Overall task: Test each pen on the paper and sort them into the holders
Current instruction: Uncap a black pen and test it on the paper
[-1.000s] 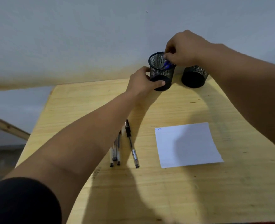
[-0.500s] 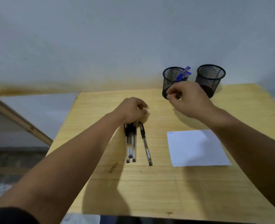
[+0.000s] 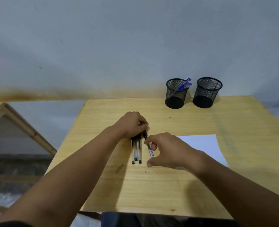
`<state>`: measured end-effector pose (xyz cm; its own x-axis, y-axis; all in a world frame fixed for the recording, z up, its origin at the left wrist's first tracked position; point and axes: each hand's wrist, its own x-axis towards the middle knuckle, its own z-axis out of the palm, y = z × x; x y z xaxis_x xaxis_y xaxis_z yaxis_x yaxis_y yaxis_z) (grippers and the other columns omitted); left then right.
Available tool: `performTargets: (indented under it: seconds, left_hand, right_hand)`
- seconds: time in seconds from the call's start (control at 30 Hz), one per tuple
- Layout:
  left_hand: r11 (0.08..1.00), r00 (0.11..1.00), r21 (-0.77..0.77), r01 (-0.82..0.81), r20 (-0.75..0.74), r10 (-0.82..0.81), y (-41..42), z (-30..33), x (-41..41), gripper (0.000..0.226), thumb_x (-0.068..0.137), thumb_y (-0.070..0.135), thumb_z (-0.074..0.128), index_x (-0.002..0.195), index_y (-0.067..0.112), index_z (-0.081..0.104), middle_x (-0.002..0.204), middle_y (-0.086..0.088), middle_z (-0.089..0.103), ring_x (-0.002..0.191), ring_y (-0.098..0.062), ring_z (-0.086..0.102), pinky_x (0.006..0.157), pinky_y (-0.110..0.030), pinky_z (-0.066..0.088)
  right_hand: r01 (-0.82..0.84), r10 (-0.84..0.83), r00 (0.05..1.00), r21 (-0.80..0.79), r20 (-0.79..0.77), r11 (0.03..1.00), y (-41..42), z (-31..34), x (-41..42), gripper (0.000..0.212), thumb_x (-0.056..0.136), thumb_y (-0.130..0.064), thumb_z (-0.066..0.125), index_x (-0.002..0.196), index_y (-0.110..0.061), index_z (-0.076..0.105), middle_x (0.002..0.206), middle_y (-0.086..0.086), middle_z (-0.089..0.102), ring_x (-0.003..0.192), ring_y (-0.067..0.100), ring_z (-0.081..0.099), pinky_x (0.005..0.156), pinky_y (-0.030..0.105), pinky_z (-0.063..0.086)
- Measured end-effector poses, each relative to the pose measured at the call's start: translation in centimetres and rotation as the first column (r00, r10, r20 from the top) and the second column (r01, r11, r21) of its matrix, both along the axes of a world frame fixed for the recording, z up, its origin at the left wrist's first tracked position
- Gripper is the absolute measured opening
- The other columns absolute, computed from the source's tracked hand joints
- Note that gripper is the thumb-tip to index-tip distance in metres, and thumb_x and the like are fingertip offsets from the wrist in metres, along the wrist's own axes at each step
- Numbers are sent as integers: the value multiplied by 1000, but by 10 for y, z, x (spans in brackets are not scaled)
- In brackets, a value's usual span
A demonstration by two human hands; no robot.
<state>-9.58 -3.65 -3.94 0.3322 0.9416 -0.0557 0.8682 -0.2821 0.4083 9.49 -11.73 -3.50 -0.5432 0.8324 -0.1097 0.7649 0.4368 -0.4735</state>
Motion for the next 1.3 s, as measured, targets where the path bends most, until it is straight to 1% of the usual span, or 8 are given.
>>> performTargets:
  seconds: [0.1,0.23,0.47,0.63,0.73,0.9,1.13,1.3]
  left_hand:
    - [1000,1000,15,0,-11,0,-3,0,-2,19,91,34,61,96,25,77,103,6,74,94,-12,65,82,-35,54]
    - [999,1000,-34,8,21,-7,-6,1,-9,16,90,36,64,93,27,78,99,9,75,91,-7,64,77,-26,49]
    - [997,999,55,45,19,-46,-19,12,-18,17,90,46,61,97,36,74,99,14,67,94,-11,58,80,-40,52]
    - [975,994,194,105,13,-109,-29,15,-8,14,91,39,65,104,37,71,100,12,65,95,-15,53,83,-39,47]
    - [953,991,281,113,43,-130,-36,16,11,18,92,42,63,107,37,72,97,12,65,91,-15,52,81,-39,46]
    - [924,980,353,150,72,-186,-43,15,47,20,91,43,63,107,35,73,94,12,66,88,-17,53,81,-41,47]
    - [889,973,417,187,45,-226,-47,13,75,19,94,38,62,108,31,74,93,8,67,84,-20,51,77,-43,46]
    - [879,971,447,168,80,-226,-47,14,77,17,92,36,65,106,30,74,90,9,68,82,-21,50,72,-43,47]
  right_hand:
    - [71,-70,995,5,-66,997,-2,-6,4,53,73,-41,77,122,-34,58,95,-13,61,78,5,57,66,24,49]
    - [178,-176,981,17,-83,984,-7,-9,7,43,79,-27,68,120,-33,57,93,-10,62,79,7,59,65,26,53]
    - [345,-335,922,17,-195,939,5,7,27,36,71,-23,70,105,-32,64,81,-12,68,74,7,62,64,28,52]
    - [342,-326,931,79,-166,936,14,26,57,26,77,-18,65,100,-30,67,83,-13,67,72,5,56,65,29,48]
    - [344,-330,938,164,-106,924,16,34,74,21,81,-24,63,101,-31,68,88,-14,66,76,5,54,65,26,40]
    - [283,-268,959,228,-95,932,14,41,87,15,85,-40,68,98,-32,70,91,-15,65,83,6,59,70,28,50]
    - [223,-202,973,234,-110,946,13,39,95,14,88,-31,64,99,-32,73,93,-14,69,81,6,62,72,35,56]
    - [248,-194,948,206,-252,947,12,34,95,16,88,-30,63,97,-32,76,86,-16,71,75,6,62,68,36,56]
